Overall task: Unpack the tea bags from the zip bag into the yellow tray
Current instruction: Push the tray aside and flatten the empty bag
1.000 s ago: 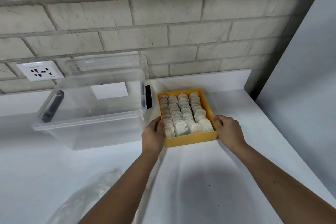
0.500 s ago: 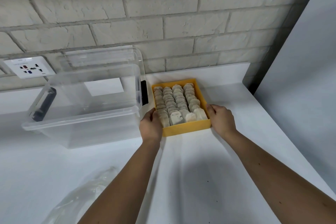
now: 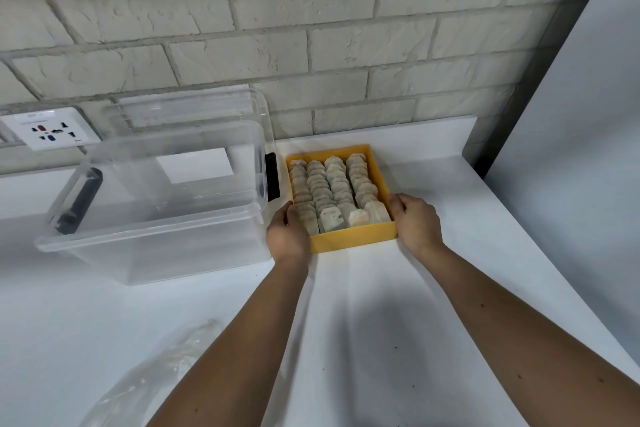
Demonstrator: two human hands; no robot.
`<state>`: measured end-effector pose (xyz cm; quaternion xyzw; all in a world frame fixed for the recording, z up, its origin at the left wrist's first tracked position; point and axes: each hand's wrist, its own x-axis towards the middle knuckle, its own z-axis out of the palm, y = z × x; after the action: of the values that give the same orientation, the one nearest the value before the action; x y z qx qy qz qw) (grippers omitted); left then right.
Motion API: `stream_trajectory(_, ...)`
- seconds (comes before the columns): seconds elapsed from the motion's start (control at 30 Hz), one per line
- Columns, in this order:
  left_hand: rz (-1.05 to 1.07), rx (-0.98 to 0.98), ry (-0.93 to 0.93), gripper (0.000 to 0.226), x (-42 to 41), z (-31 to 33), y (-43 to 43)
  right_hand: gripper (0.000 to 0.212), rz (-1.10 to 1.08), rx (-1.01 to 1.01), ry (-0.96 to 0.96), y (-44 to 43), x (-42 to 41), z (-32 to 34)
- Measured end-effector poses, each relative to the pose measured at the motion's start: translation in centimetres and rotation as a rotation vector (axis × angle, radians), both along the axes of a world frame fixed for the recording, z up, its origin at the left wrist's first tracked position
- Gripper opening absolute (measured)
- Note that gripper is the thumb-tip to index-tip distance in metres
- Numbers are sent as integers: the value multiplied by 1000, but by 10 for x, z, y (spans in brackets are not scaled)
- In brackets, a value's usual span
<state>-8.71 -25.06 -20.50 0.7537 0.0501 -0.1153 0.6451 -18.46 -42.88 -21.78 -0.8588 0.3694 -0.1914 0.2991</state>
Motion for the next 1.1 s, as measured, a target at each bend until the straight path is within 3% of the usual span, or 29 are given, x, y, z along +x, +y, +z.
stream_trajectory(0.27, -11, 25, 166, 43, -2, 11, 2, 39, -17, 12, -18, 7, -2, 4)
stream_trajectory(0.4, -220, 52, 221, 48, -9, 25, 25, 38, -43, -184, -78, 30, -9, 14)
stream_trajectory(0.5, -412, 66, 167, 24, -17, 51, 57, 35, 1, -275, -120, 55, -17, 32)
stream_trajectory(0.63, -614, 148, 50, 16, -38, 89, 116, 31, 98, -191, -181, 104, -32, 47)
stream_trajectory(0.8, -577, 300, -126, 26, -63, 102, 192, 22, 270, -33, -224, 169, -51, 52)
stream_trajectory(0.93, -580, 566, -202, 41, -72, 92, 227, 13, 396, 200, -126, 204, -58, 52)
stream_trajectory(1.1, -604, 958, -304, 59, -76, 59, 272, 44, 522, 397, 163, 249, -59, 38)
